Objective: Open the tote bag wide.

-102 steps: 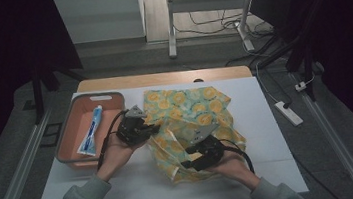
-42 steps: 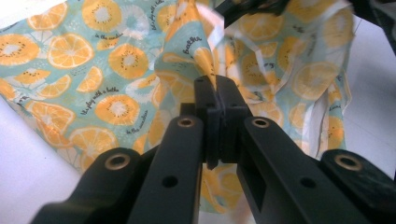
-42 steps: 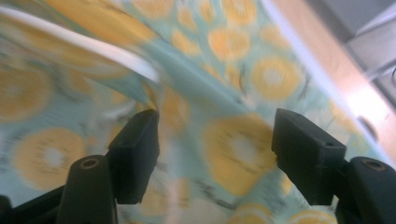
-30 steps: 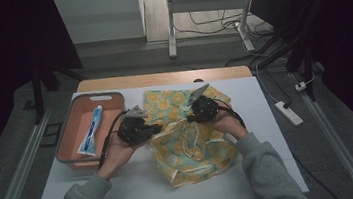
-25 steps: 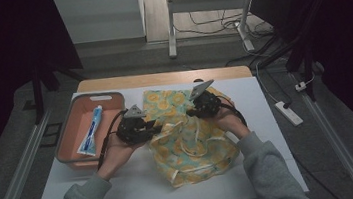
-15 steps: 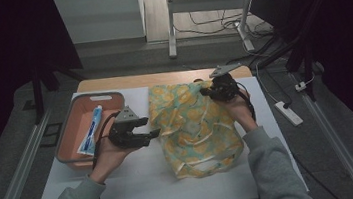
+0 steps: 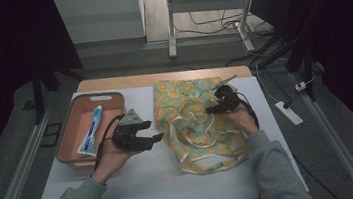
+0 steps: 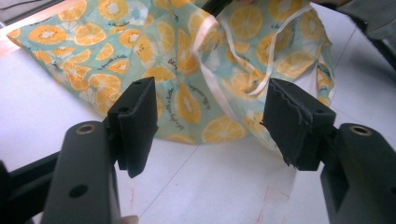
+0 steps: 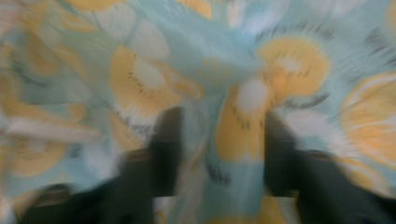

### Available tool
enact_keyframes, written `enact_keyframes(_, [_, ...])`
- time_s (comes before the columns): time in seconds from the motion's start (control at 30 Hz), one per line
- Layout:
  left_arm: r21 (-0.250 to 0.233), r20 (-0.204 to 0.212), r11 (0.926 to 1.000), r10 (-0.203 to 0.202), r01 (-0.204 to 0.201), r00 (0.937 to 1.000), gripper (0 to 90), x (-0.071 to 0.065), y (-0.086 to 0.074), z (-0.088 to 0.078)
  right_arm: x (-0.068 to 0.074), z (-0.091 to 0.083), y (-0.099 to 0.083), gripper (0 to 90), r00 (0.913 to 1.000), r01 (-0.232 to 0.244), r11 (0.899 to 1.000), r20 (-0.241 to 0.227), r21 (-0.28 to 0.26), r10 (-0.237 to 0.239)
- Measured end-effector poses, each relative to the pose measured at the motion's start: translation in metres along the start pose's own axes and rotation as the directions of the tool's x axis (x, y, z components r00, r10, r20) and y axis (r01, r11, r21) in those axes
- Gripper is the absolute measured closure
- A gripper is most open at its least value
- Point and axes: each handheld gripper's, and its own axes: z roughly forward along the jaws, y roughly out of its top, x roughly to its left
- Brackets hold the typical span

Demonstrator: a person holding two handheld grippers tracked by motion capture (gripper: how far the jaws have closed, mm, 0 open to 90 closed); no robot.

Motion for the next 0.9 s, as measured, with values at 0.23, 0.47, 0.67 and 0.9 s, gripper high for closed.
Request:
enact_keyframes(0.23, [0.004,-0.003,1.0,-0.006,0.006,1.0,35.5,0.002,-0.001,0.001,0.038,-0.091,0.004,36.2,0.9929,0.096,0.971,-0.047,-0.219,-0.109])
enact_keyframes(0.47, [0.004,0.003,0.9999,-0.011,0.011,0.9999,35.5,0.001,-0.002,0.001,0.099,-0.082,-0.021,40.5,0.949,0.237,0.967,-0.191,-0.095,-0.251])
enact_keyframes(0.67, [0.006,0.006,0.9999,-0.008,0.008,0.9999,35.4,0.0,-0.002,0.001,0.115,-0.015,-0.038,47.7,0.9361,0.319,0.941,-0.192,0.111,-0.295])
enact_keyframes(0.9, [0.012,0.009,0.9999,-0.011,0.011,0.9999,35.3,0.004,-0.003,0.001,0.121,0.012,-0.036,77.5,0.9208,0.368,0.911,-0.207,0.184,-0.331])
